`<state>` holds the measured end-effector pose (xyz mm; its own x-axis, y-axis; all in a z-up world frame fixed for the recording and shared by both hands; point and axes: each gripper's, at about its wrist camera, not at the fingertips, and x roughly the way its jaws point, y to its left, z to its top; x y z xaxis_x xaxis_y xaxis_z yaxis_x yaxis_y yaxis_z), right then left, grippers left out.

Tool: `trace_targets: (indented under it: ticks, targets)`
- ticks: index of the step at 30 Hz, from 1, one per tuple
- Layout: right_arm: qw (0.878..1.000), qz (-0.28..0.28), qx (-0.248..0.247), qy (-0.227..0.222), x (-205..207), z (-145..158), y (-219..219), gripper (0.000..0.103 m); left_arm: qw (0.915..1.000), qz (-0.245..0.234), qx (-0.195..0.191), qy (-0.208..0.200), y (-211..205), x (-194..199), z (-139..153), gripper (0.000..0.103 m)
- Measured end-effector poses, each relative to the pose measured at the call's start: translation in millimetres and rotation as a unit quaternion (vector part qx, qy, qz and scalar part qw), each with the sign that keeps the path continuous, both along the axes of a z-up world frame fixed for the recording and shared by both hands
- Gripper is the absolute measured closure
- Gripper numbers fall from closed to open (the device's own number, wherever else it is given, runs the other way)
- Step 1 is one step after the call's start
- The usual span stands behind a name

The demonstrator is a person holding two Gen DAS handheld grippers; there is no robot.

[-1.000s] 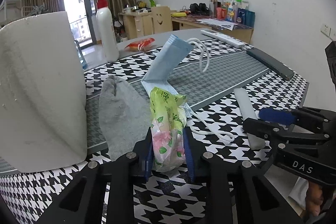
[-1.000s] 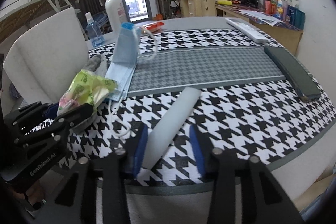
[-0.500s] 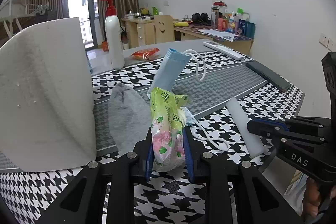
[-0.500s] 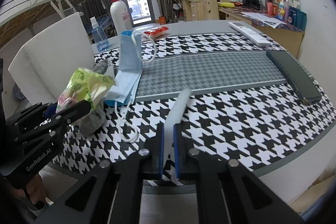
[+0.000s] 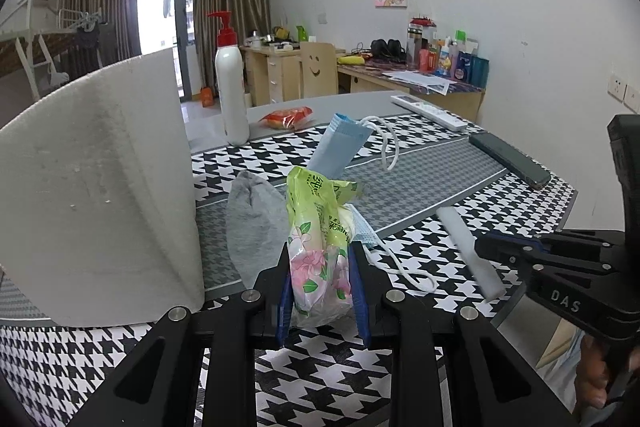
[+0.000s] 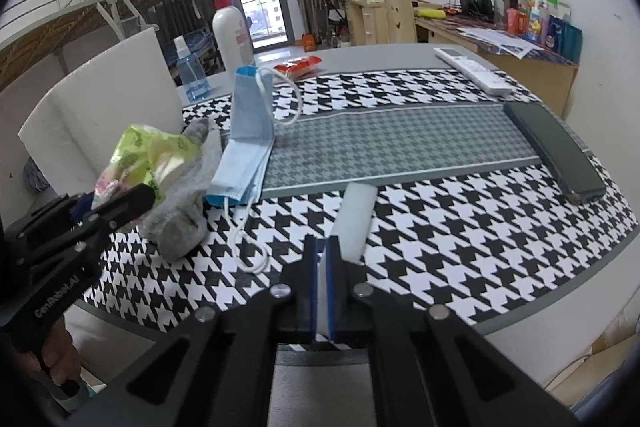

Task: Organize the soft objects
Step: 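Close the right tool on the white roller while the left holds the snack bag, then lift the snack bag and roller and carry both toward the foam box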

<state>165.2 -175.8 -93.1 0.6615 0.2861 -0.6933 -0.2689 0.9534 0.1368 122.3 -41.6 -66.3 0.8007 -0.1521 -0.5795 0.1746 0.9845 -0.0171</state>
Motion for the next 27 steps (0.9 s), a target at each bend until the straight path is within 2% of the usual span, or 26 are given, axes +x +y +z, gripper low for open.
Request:
trace_targets:
  ticks: [3, 5, 7, 17, 20, 24, 26, 27]
  targets:
    - [1.000, 0.000, 0.005, 0.005, 1.4, -1.3, 1.5, 0.082, 1.0000, 0.004, -0.001, -0.001, 1.1, -1.2, 0.1, 0.076]
    - [1.000, 0.000, 0.004, -0.005, -0.1, 0.0, 2.8, 0.056, 1.0000, 0.007, -0.002, -0.002, 2.8, -2.4, 0.7, 0.076]
    - [1.000, 0.001, 0.005, -0.016, -2.5, 1.7, 4.1, 0.048, 1.0000, 0.008, -0.002, -0.004, 4.2, -2.1, 1.4, 0.076]
    - [0.999, -0.045, -0.025, 0.018, 10.9, -12.6, 8.2, 0.049, 0.9999, 0.011, -0.006, -0.011, 7.9, -5.8, 3.8, 0.076]
    - [0.997, -0.064, -0.033, 0.021, 13.6, -14.7, 8.2, 0.062, 0.9998, 0.012, -0.008, -0.010, 9.9, -6.6, 4.3, 0.076]
    - [0.996, -0.076, -0.049, 0.021, 12.7, -14.2, 10.2, 0.071, 0.9998, 0.013, -0.008, -0.011, 12.1, -7.3, 5.7, 0.076]
    - [0.996, -0.073, -0.053, 0.022, 11.1, -14.1, 14.0, 0.078, 0.9998, 0.013, -0.009, -0.013, 13.4, -6.9, 6.6, 0.076]
    - [0.995, -0.076, -0.057, 0.022, 10.7, -14.4, 15.9, 0.078, 0.9998, 0.013, -0.009, -0.013, 13.3, -7.2, 6.8, 0.076]
